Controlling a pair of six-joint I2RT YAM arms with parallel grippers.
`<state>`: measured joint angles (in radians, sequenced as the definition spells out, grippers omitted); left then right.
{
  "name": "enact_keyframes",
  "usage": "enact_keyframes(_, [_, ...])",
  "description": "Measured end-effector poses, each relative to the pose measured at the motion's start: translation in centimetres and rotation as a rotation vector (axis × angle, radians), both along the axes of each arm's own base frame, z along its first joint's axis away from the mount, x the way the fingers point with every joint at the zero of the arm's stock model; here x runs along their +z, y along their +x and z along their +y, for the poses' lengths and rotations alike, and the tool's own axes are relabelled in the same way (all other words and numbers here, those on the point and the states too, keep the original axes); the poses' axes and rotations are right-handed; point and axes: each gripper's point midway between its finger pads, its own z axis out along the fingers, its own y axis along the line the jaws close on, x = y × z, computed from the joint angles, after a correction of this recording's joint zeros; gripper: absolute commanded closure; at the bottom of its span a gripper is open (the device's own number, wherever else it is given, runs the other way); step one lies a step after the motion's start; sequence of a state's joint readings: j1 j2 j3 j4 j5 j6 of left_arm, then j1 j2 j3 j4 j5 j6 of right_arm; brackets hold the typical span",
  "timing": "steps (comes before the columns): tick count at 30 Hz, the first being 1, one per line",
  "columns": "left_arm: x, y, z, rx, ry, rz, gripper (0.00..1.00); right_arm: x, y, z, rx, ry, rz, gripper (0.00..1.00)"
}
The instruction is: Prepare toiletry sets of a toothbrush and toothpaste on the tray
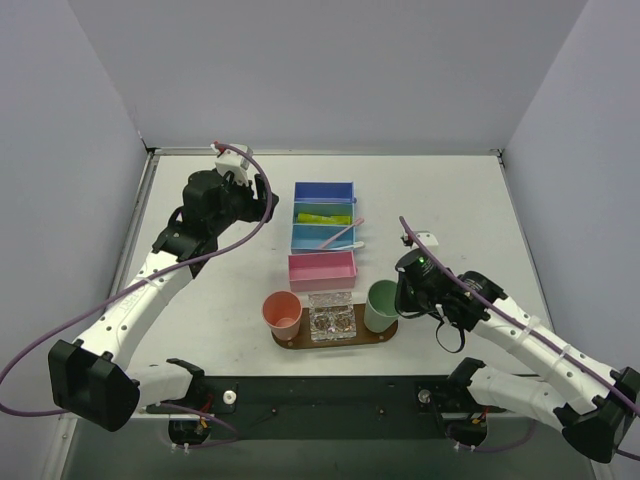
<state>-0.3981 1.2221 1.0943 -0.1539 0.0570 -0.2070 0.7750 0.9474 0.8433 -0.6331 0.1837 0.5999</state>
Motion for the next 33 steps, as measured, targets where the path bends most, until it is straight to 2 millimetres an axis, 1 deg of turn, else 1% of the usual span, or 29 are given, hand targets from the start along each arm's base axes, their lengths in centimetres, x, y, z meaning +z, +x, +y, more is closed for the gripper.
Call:
enact_keyframes(16, [0.0,0.0,0.0,0.0,0.0,0.0,0.26,-1.0,0.2,-0.2,-0.012,-0.027,0.008,1.0])
enact_keyframes(22, [-0.1,0.1,0.0,0.0,0.001,0.003,0.27,-1.7,0.3,-0.2,-0.012,-0.042,0.022,1.0])
enact_keyframes(33, [-0.3,0.1,0.0,0.0,0.002,0.006,0.26,-2.2,0.3,-0.3,-0.015,-0.048,0.025,1.0])
